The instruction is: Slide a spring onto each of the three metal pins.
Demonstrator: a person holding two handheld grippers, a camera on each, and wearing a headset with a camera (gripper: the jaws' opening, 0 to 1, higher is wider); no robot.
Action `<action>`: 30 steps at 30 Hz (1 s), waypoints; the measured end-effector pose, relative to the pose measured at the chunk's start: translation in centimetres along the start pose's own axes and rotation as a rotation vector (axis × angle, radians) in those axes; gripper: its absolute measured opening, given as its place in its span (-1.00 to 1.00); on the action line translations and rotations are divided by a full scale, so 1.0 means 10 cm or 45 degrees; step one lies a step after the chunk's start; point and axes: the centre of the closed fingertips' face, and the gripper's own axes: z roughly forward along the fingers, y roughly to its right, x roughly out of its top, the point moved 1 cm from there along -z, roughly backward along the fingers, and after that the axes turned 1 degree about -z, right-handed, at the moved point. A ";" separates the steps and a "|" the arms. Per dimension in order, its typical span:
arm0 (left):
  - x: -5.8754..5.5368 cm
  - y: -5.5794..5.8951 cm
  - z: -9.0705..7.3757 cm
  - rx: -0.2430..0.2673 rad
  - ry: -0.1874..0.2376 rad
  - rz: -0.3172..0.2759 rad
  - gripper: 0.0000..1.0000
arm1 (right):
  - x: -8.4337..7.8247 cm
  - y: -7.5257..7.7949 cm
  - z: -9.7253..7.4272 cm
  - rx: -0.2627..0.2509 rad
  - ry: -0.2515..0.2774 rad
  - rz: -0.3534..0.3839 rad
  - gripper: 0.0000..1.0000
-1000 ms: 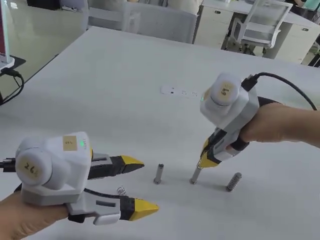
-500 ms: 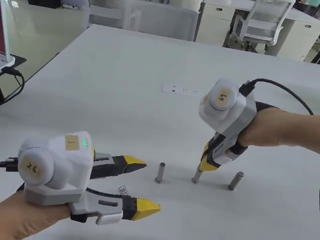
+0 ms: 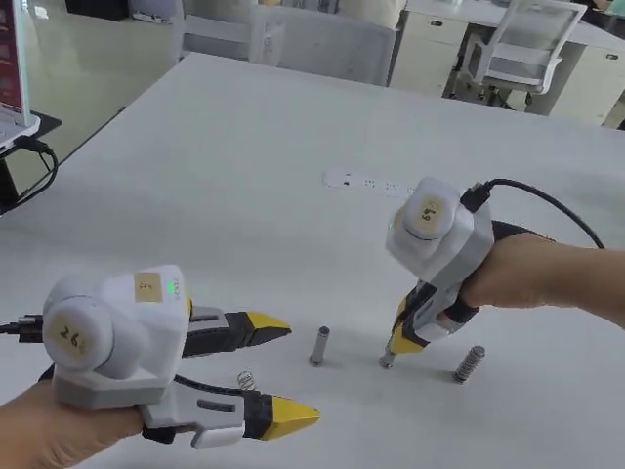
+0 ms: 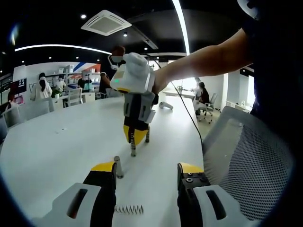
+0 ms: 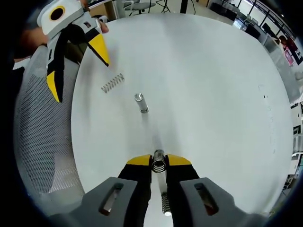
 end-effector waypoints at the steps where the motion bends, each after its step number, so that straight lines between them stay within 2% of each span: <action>1: 0.00 0.00 0.00 0.001 0.000 0.001 -0.06 | 0.00 -0.01 0.02 0.004 -0.001 0.006 -0.83; 15: -0.01 0.01 -0.01 0.004 -0.003 -0.001 -0.07 | -0.05 -0.06 0.18 0.011 -0.019 0.010 -0.83; 30: -0.01 -0.01 -0.03 0.010 0.000 -0.001 -0.07 | -0.04 -0.05 0.19 0.007 -0.015 0.023 -0.82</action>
